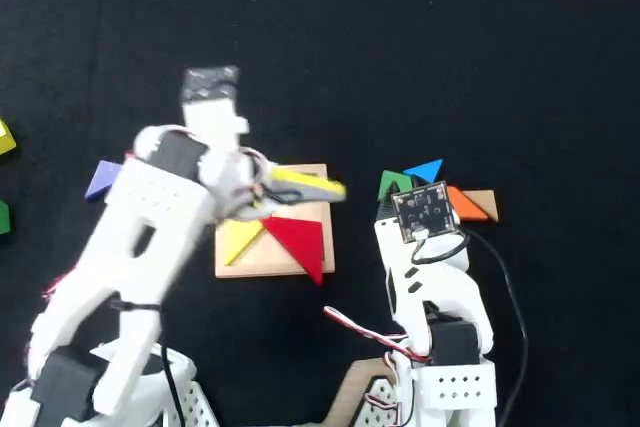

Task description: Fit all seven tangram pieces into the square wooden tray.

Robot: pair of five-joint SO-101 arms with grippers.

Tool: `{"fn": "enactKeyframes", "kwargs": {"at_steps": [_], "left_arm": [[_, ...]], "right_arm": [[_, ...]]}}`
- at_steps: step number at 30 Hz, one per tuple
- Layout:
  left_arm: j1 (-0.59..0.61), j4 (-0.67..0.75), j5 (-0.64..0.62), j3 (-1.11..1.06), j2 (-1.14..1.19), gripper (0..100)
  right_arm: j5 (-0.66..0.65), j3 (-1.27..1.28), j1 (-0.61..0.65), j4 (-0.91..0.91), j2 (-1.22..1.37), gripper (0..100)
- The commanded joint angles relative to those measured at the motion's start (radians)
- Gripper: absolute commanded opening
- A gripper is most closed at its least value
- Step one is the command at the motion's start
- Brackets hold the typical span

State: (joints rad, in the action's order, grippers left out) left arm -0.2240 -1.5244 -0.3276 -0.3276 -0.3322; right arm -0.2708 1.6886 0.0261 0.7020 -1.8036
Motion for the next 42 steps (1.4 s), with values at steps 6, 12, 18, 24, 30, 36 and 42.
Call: {"fn": "enactKeyframes", "kwargs": {"at_steps": [6,12,18,24,30,36,42], "left_arm": [[0.26,0.126,0.193,-0.128,-0.028,62],[0.134,0.193,0.341,-0.079,-0.018,52],[0.131,0.212,0.353,0.17,0.215,35],[0.15,0.144,0.376,0.415,0.572,24],[0.077,0.021,0.48,0.68,0.684,24],[0.071,0.049,0.489,0.708,0.773,24],[0.007,0.101,0.491,0.71,0.848,24]], "right_arm": [[-0.002,-0.004,0.015,0.002,-0.085,9.6],[0.06,-0.025,0.104,0.06,-0.084,9.6],[0.049,-0.074,0.172,0.12,-0.081,9.5],[0.041,-0.127,0.172,0.123,-0.068,4.1],[0.041,-0.228,0.173,0.11,0.145,2.9],[0.058,-0.367,0.175,0.018,0.526,2.8],[0.149,-0.544,0.203,0.028,0.891,2.8]]}}
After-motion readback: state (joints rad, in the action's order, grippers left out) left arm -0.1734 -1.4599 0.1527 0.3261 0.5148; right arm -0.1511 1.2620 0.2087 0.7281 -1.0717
